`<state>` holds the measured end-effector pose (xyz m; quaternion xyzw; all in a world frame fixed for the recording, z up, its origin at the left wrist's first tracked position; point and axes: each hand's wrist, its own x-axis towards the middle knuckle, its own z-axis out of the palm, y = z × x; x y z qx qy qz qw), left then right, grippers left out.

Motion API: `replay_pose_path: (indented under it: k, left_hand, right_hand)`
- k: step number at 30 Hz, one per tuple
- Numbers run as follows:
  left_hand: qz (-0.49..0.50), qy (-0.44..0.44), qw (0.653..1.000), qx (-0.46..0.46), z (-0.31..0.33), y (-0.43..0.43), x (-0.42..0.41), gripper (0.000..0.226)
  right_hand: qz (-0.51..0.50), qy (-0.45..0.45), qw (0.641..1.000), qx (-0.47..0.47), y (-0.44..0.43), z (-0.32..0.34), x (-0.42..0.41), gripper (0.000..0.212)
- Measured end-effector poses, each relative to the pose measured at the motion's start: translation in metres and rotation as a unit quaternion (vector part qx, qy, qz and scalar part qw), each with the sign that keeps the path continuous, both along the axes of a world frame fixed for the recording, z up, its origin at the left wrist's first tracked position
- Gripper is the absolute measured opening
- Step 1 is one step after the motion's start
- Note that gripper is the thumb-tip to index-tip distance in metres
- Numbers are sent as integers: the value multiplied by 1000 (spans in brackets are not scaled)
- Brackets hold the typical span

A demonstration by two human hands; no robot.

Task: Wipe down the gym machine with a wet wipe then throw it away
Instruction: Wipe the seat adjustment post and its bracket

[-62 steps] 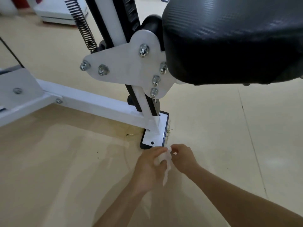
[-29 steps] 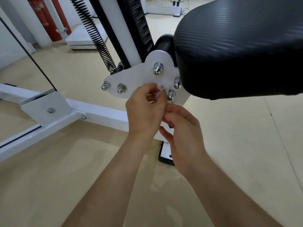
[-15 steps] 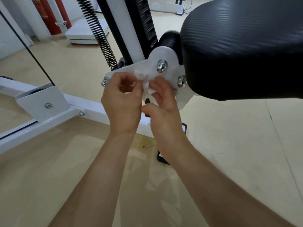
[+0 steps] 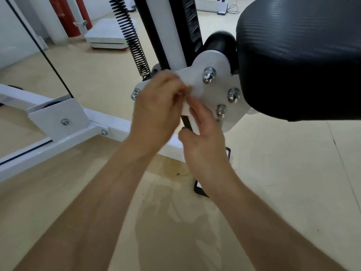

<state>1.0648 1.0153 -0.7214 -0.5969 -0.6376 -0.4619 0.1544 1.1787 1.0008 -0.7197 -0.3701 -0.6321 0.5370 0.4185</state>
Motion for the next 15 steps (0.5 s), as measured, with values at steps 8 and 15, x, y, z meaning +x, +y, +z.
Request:
replay_pose_path:
  k: [8,15]
  left_hand:
    - [138,-80,987,-16,3,1,-18,16]
    - [59,21,998,-13,-42,-7,-1,17]
  right_hand:
    - [52,-60,997,1,9,2,-23,66]
    - [33,-15,995,-95,3,-16,-1,66]
